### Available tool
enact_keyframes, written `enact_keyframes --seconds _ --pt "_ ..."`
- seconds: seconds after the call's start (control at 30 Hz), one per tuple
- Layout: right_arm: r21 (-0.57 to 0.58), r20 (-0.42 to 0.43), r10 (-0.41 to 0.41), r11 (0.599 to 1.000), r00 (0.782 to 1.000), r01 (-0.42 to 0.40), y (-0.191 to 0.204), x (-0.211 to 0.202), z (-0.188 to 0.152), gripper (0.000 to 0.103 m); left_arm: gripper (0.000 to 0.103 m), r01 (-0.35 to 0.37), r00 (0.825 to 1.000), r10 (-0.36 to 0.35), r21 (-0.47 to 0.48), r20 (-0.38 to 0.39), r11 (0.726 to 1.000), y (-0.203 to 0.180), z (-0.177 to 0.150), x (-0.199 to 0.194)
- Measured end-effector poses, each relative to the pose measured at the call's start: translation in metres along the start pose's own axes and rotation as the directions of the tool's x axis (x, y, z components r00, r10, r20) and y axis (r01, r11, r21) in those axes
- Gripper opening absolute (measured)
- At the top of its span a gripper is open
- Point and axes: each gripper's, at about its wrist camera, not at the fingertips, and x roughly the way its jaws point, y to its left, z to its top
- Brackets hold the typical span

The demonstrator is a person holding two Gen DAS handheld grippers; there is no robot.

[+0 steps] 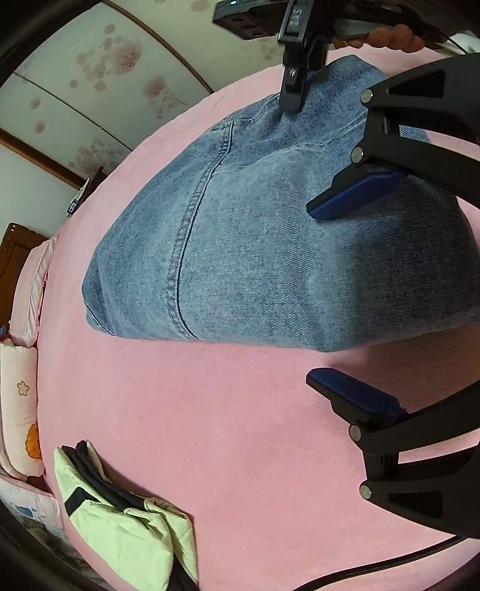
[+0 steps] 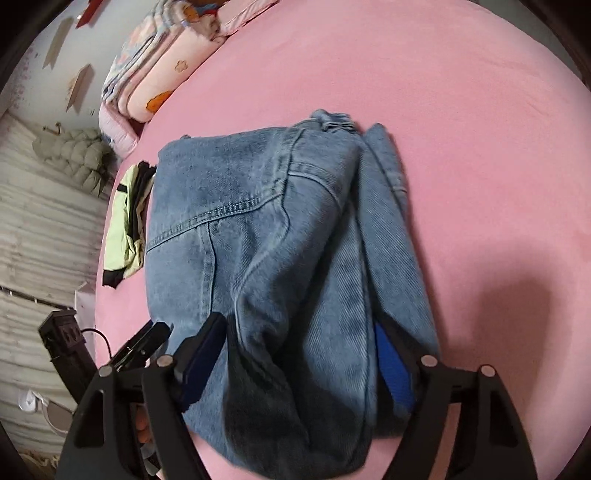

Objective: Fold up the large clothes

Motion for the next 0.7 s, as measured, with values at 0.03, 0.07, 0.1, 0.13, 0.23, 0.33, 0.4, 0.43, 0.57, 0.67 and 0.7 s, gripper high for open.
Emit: enact_keyframes --seconds 0.03,0.07,0.1,0.13,0.23,0.33,0.4,0.43,0.57,0.67,0.7 --pt "-0.015 -0.005 -0.007 1.000 1.000 0.007 0.002 0.003 0.003 0.064 0.082 -0.006 1.000 0.006 0.007 0.001 1.000 -0.001 0.001 0.001" --pt "-0.042 -0.009 -0.015 0.999 1.000 0.015 0.006 0.006 0.005 0.048 0.081 -0.010 1.000 0.010 0.012 0.001 1.000 -0.003 0.002 0.001" --pt "-0.075 -0.017 -0.015 0.997 1.000 0.014 0.010 0.008 0.006 0.031 0.081 -0.015 1.000 0.015 0.018 0.000 1.000 -0.004 0.004 0.002" --pt "-0.117 -0.003 -0.036 0.993 0.999 0.036 0.017 0.007 0.006 0.027 0.081 -0.014 1.000 0.014 0.022 0.000 1.000 -0.006 0.005 0.003" --pt "-0.215 0.056 -0.083 0.972 0.995 0.094 0.035 -0.005 0.000 0.018 0.081 -0.011 1.000 0.011 0.035 0.012 0.999 -0.014 0.008 0.001" --pt "-0.230 0.155 -0.082 0.966 0.984 0.117 0.037 -0.034 -0.007 0.016 0.081 0.013 0.999 -0.016 0.060 0.045 0.998 -0.026 0.008 -0.007" --pt "-0.232 0.179 -0.090 0.964 0.980 0.131 0.028 -0.042 -0.011 0.017 0.081 0.011 0.999 -0.015 0.086 0.045 0.996 -0.035 0.006 -0.004" --pt "-0.219 0.170 -0.098 0.967 0.980 0.134 0.021 -0.038 -0.011 0.017 0.081 0.003 0.999 -0.006 0.098 0.040 0.995 -0.038 0.004 -0.001" --pt "-0.193 0.155 -0.128 0.969 0.980 0.157 -0.009 -0.010 -0.018 0.017 0.082 -0.029 0.999 0.024 0.124 0.044 0.992 -0.048 -0.003 0.016" --pt "-0.170 0.182 -0.140 0.970 0.973 0.171 -0.018 0.003 -0.025 0.018 0.083 -0.052 0.998 0.046 0.130 0.048 0.990 -0.049 -0.006 0.024" --pt "-0.175 0.196 -0.160 0.965 0.967 0.195 -0.013 0.002 -0.027 0.020 0.083 -0.049 0.998 0.044 0.117 0.046 0.992 -0.047 -0.004 0.022"
